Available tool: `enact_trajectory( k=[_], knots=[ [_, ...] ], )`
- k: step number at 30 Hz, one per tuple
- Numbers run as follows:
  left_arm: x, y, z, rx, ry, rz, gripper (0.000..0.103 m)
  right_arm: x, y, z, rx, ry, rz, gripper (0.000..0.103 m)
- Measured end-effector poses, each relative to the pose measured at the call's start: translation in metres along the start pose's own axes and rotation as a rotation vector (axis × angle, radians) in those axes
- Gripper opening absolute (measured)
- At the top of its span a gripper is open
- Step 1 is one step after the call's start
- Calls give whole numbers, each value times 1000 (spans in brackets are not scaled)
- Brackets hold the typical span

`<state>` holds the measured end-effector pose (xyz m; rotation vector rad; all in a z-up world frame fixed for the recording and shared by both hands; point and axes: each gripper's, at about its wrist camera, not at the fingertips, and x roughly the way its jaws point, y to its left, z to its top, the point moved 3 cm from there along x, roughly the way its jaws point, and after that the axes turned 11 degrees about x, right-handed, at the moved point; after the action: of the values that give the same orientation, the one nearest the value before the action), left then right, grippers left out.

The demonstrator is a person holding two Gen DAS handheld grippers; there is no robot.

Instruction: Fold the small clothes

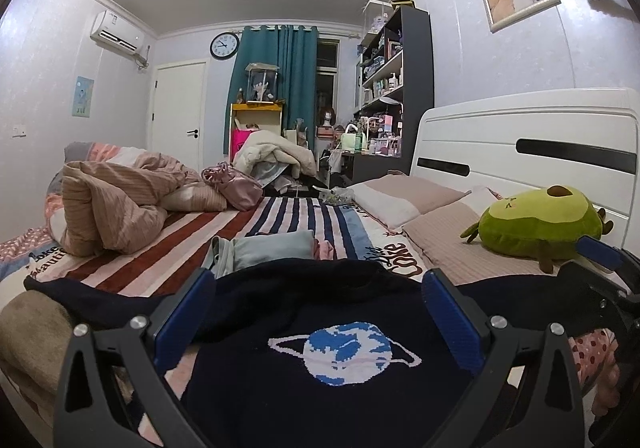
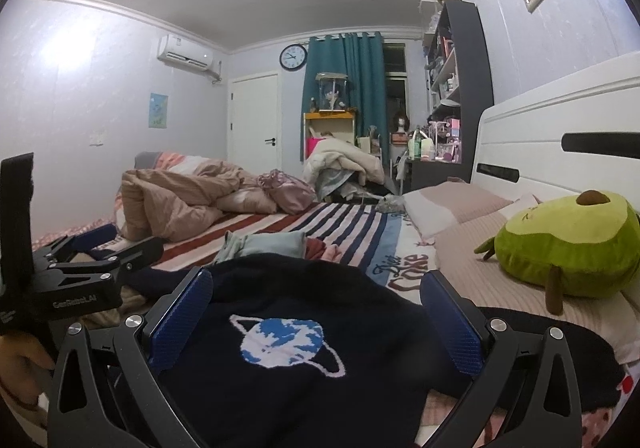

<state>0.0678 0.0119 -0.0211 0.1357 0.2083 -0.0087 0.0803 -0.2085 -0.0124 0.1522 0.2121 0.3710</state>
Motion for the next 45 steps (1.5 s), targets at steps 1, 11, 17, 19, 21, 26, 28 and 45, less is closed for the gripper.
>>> enact_trajectory(
  k=[1, 11, 17, 19, 21, 26, 28, 45],
  knots=[
    [0, -1, 0, 1, 1, 0, 102, 0, 0, 0, 1, 0, 0, 103],
    [3, 3, -4, -2, 11, 5, 102, -1, -2, -1, 5, 1, -2, 103],
    [16, 15, -14, -13, 57, 22, 102, 8, 0, -5, 6, 10, 3, 103],
    [22, 20, -21, -18, 81, 31, 102, 17, 2, -9, 16, 25, 15, 103],
    [30, 29, -29, -23, 110, 43, 102, 27, 4, -14, 24, 43, 21, 103],
    [62, 74, -63, -117, 231, 51, 102, 59, 7, -33, 32, 115, 28, 87],
    [83, 100, -87, -180, 313, 48, 102, 75, 8, -46, 42, 161, 29, 80],
    [189, 203, -183, -550, 563, -61, 89, 152, -4, -102, 80, 380, 36, 56]
  ],
)
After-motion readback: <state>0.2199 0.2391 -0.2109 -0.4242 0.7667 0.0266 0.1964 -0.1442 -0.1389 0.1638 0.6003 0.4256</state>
